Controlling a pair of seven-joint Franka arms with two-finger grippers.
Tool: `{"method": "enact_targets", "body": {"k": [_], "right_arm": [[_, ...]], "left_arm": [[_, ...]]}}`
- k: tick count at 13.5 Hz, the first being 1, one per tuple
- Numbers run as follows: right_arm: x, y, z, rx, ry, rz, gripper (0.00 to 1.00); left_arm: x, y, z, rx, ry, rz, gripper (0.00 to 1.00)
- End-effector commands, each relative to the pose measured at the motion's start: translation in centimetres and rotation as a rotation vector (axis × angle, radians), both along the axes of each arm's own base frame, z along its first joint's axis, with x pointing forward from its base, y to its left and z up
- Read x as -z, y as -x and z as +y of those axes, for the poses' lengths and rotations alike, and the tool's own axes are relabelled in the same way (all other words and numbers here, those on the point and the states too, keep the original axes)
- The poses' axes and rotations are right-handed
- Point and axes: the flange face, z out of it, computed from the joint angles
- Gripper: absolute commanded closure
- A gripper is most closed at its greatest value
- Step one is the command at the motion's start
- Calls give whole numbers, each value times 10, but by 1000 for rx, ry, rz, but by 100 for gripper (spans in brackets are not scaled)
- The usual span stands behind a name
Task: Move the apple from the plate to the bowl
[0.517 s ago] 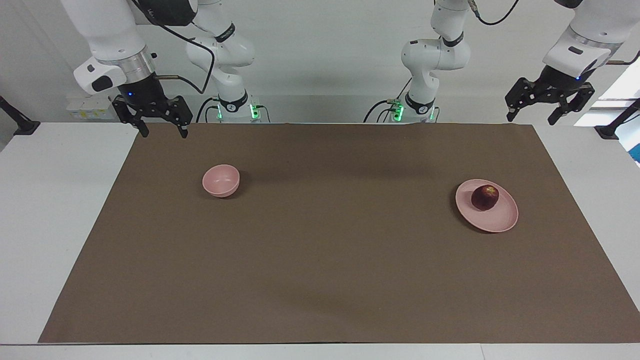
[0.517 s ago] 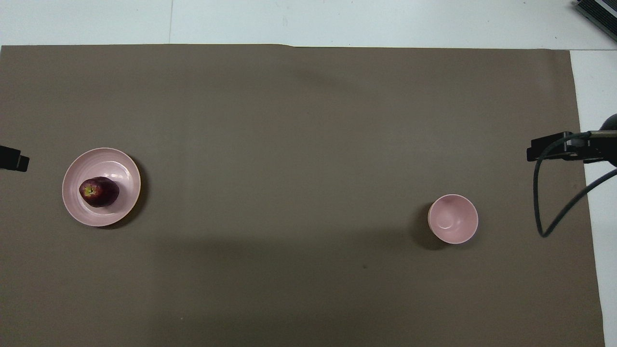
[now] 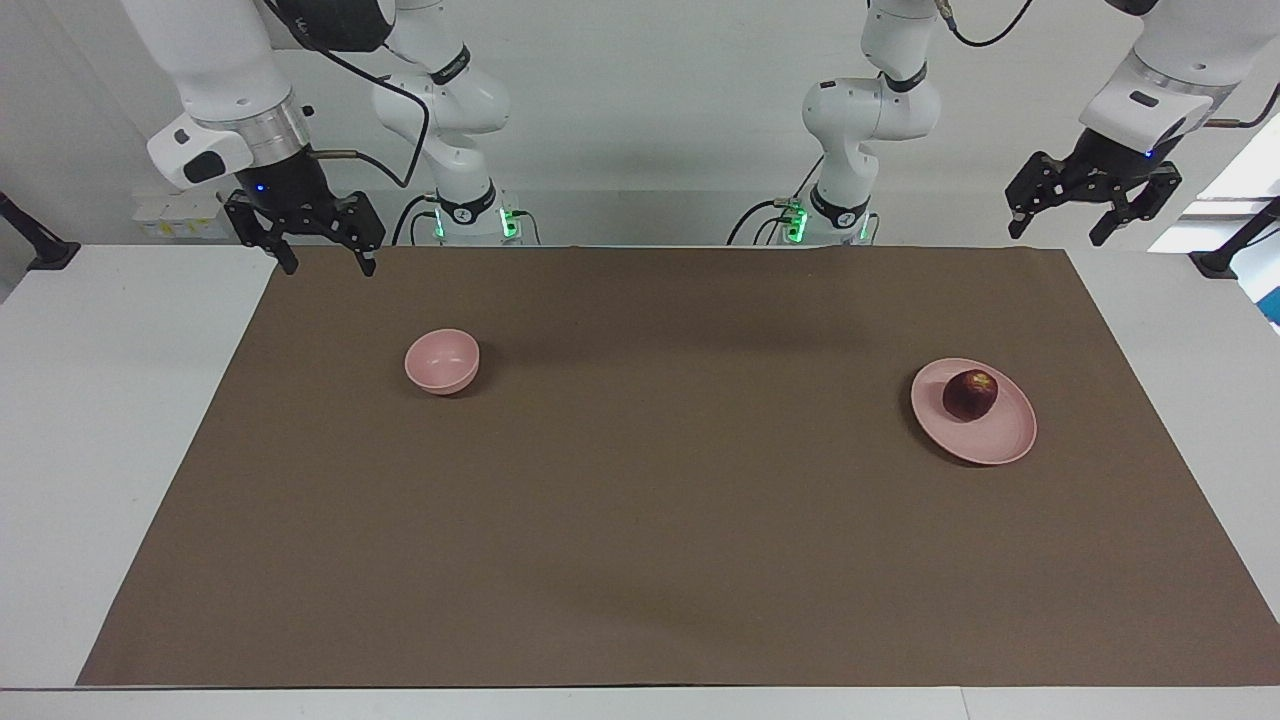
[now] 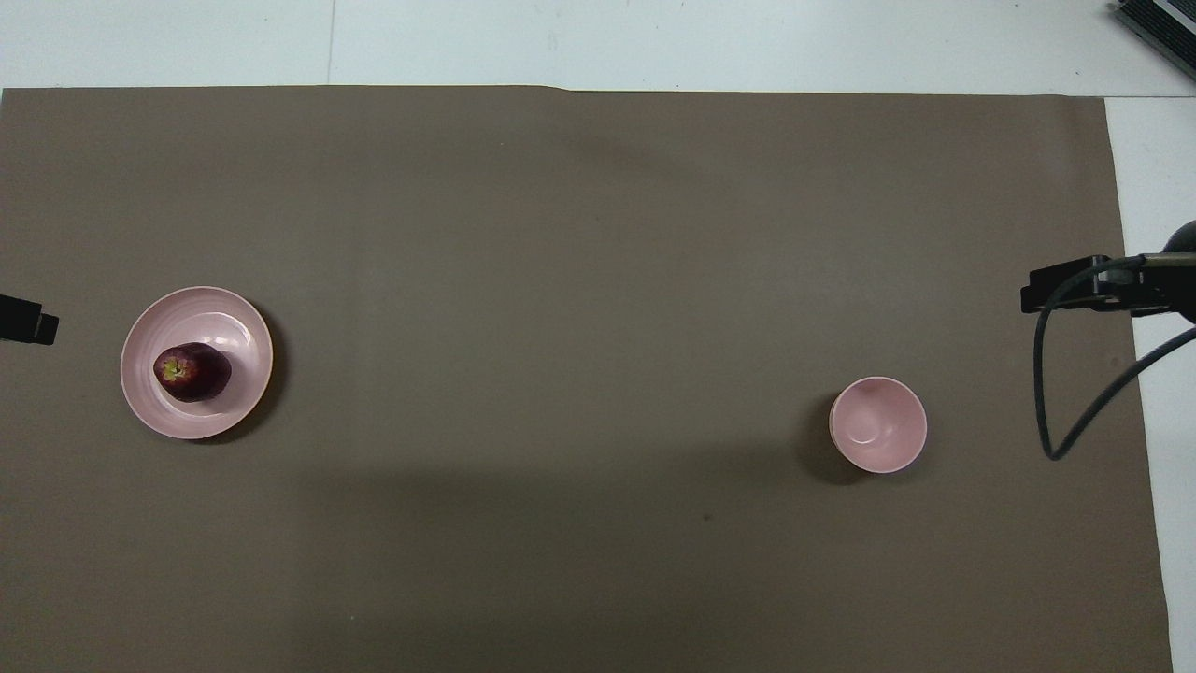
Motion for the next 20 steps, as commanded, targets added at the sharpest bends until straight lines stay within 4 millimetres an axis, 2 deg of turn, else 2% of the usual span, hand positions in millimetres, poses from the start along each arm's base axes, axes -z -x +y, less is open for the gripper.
{"method": "enact_targets", "body": {"k": [1,8,14,20], "right_arm": [[-3,4,-4,4,-15,2,0],[-3,4,-4,4,-15,2,0],[-3,4,-4,4,-15,2,0],[-3,4,-4,4,-15,2,0]], "left_arm": [[0,8,-3,5,-2,0,0],[0,9,-2,2,-2,3,0],[0,8,-11,20,-1,-5,0],[2,6,-9,26,1,-37,0]]}}
